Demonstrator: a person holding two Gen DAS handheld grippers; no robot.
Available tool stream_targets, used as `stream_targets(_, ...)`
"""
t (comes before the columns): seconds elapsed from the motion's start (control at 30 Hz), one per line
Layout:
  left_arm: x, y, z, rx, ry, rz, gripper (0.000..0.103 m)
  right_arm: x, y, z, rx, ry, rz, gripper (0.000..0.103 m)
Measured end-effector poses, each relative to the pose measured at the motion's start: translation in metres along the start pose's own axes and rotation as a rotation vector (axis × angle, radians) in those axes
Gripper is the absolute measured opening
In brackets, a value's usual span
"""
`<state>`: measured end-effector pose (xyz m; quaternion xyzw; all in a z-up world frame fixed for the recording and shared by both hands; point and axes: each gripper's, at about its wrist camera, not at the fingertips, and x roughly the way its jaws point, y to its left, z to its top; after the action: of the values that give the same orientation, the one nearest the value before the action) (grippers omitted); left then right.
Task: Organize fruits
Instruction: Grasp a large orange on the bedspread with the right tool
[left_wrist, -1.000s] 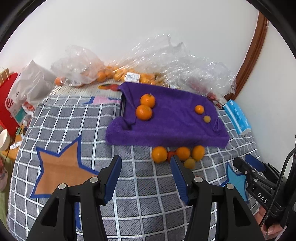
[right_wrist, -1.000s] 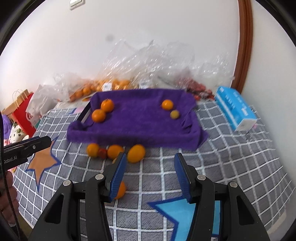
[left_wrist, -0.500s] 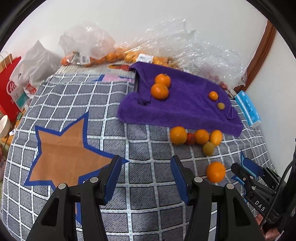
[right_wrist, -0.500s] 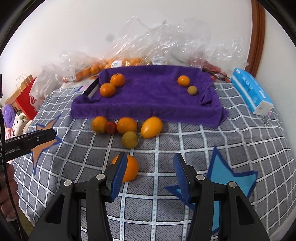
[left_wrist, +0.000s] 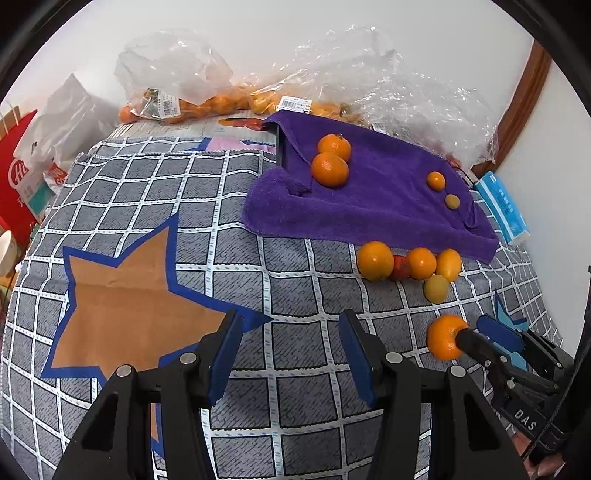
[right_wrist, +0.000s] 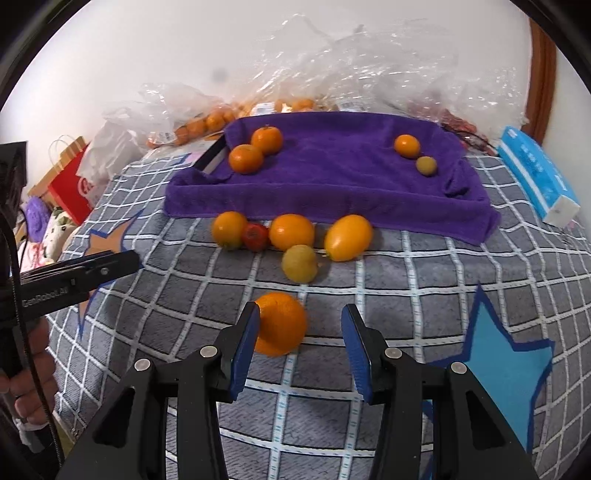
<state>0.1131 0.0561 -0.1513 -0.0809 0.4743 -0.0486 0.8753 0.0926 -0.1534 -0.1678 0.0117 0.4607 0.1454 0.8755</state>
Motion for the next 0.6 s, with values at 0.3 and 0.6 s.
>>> stream_targets(0.3, 0.003, 0.004, 0.0, -0.018, 0.012, -0.002, 0.051, 0.02, 0.016, 0.0, -0.025, 0.04, 0.073, 0.047)
stream_targets(0.6, 0.01, -0.007, 0.003, 0.009, 0.025, -0.013, 0.051, 0.02, 0.005, -0.004, -0.021, 0.032, 0.045, 0.033)
